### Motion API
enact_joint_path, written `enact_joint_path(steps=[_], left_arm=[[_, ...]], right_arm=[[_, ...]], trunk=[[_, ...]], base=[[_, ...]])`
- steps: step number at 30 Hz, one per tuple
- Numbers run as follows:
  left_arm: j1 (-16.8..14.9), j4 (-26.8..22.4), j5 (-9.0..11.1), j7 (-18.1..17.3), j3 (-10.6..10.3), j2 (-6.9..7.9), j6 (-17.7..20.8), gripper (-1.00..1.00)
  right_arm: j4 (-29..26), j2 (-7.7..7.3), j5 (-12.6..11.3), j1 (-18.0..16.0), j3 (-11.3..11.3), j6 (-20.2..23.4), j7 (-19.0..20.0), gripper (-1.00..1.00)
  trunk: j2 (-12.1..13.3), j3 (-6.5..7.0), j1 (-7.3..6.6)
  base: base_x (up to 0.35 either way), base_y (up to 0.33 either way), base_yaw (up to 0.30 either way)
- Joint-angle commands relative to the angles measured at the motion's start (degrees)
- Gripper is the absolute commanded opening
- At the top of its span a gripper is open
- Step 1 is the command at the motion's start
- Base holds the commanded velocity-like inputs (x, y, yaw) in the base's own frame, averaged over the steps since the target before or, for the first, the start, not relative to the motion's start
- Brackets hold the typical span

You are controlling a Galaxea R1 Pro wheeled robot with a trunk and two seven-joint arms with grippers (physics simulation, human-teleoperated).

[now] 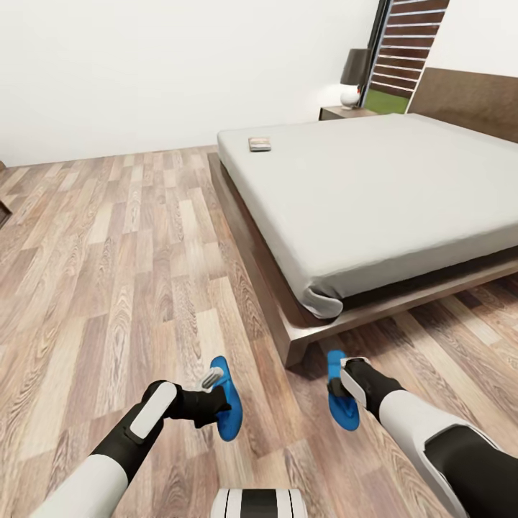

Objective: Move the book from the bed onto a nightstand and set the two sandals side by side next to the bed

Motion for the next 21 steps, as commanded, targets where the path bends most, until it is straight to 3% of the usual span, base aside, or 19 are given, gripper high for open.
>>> enact_joint_path(steps=[1,4,7,9,11,16,21], left_arm=[[0.0,-0.1,0.6,0.7,-0.2,0.04,-0.2,-1.0],[0.0,-0.1,0.6,0.7,-0.2,-0.16,-1.3,-1.0],[0.0,0.0,0.6,0.7,-0.2,-0.39,-2.4,-1.0],[0.0,0.0,0.7,0.6,-0.2,-0.46,-3.0,-1.0],[0.0,0.1,0.7,0.7,-0.2,-0.55,-3.6,-1.0],[0.0,0.2,0.9,0.6,-0.3,-0.61,-3.9,-1.0],[0.0,0.1,1.1,0.6,-0.2,-0.62,-3.9,-1.0]], right_arm=[[0.7,-0.14,-0.7,0.0,0.8,-0.8,0.1,-1.0],[2.9,-0.61,-0.7,0.0,1.5,-2.1,3.0,-1.0],[4.8,-2.38,-0.4,0.0,1.9,-3.0,8.4,-1.0],[5.3,-3.77,0.6,0.0,2.1,-4.0,11.4,-1.0],[5.8,-5.13,3.2,0.0,2.2,-6.1,13.9,-1.0],[7.6,-6.25,7.5,0.0,2.2,-8.7,17.6,-1.0],[8.1,-6.78,8.5,0.0,2.2,-9.2,20.3,-1.0]], trunk=[[0.0,-0.05,-0.01],[0.0,-0.06,-0.01],[0.0,-0.07,-0.01],[0.0,-0.07,-0.01],[0.0,-0.07,-0.01],[0.0,-0.07,-0.01],[0.0,-0.07,-0.01]], base=[[0.0,0.0,0.035],[0.0,0.0,0.017],[0.0,0.0,0.006],[0.0,0.0,0.002],[0.0,0.0,0.001],[0.0,0.0,0.0],[0.0,0.0,0.0]])
